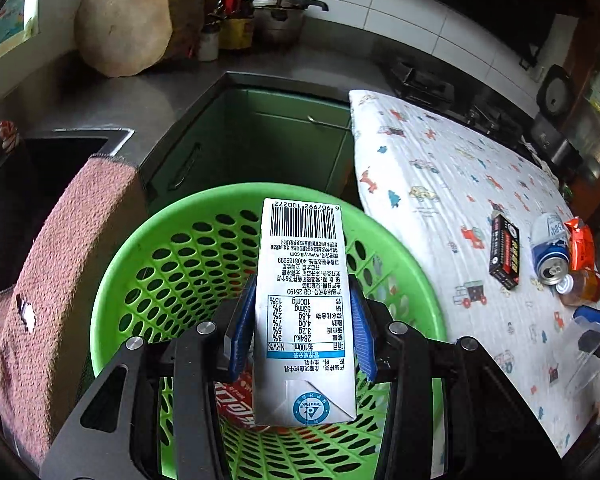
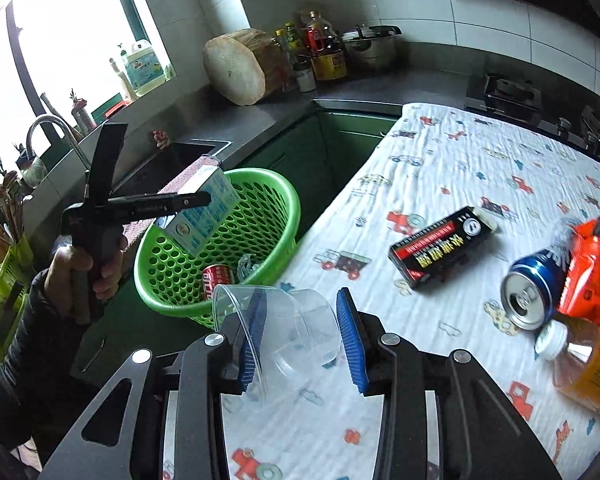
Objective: Collect trash
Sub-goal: 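Drop the milk carton into the basket with the left gripper while the right carries the clear cup, then open the right gripper to drop the clear plastic cup into the basket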
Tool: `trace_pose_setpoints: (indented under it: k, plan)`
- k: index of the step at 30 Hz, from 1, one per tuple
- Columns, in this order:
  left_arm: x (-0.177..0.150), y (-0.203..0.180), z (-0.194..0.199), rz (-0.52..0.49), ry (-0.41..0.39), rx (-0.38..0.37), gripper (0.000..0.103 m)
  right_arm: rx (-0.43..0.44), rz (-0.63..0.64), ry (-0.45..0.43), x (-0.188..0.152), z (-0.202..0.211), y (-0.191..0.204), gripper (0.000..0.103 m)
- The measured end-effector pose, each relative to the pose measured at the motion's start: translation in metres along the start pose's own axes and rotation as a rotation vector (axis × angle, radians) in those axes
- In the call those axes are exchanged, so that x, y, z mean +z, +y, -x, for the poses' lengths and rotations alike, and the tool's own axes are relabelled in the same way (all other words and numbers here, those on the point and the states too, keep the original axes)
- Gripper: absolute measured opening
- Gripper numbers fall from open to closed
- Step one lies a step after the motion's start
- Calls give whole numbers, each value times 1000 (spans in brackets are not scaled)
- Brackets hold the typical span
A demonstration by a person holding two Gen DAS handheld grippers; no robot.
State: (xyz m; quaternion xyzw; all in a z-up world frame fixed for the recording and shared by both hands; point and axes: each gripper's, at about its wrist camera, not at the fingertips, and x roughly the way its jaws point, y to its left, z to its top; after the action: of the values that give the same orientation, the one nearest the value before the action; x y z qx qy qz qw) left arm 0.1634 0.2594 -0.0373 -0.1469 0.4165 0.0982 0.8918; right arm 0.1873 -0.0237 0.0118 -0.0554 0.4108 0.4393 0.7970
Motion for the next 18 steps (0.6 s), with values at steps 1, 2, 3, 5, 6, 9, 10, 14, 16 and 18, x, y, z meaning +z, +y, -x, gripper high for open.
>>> trace_pose_setpoints:
  k: [1,2,3,5,6,9,10,14,16,18]
  plan:
    - [-2,7,-3,17,13,1,44,12,5,3,7,-7,7,36]
    - [-5,13,-4,31,15,-3,45,22,9,4,13,-14,13,36]
    - [-7,20,-4,42,15,-5,46,29,15,4,19,-20,19,36]
    - [-11,28,-2,62,10,-11,57,44,28,8,30,-34,32,36]
    - [-13,32,0,68,1,-11,61,48,30,9,35,-40,37,36]
    - [-17,43,9,84,-20,-8,61,74,26,16,49,-60,52,36]
    - [-18,47,12,96,-25,-14,61,82,25,18,53,-66,56,36]
    - [-24,60,24,127,-53,-15,63,95,17,29,62,-91,69,36]
    - [-26,63,29,135,-62,-16,63,96,10,46,65,-105,74,36]
    - [-28,65,32,143,-67,-18,64,103,1,66,65,-118,77,37]
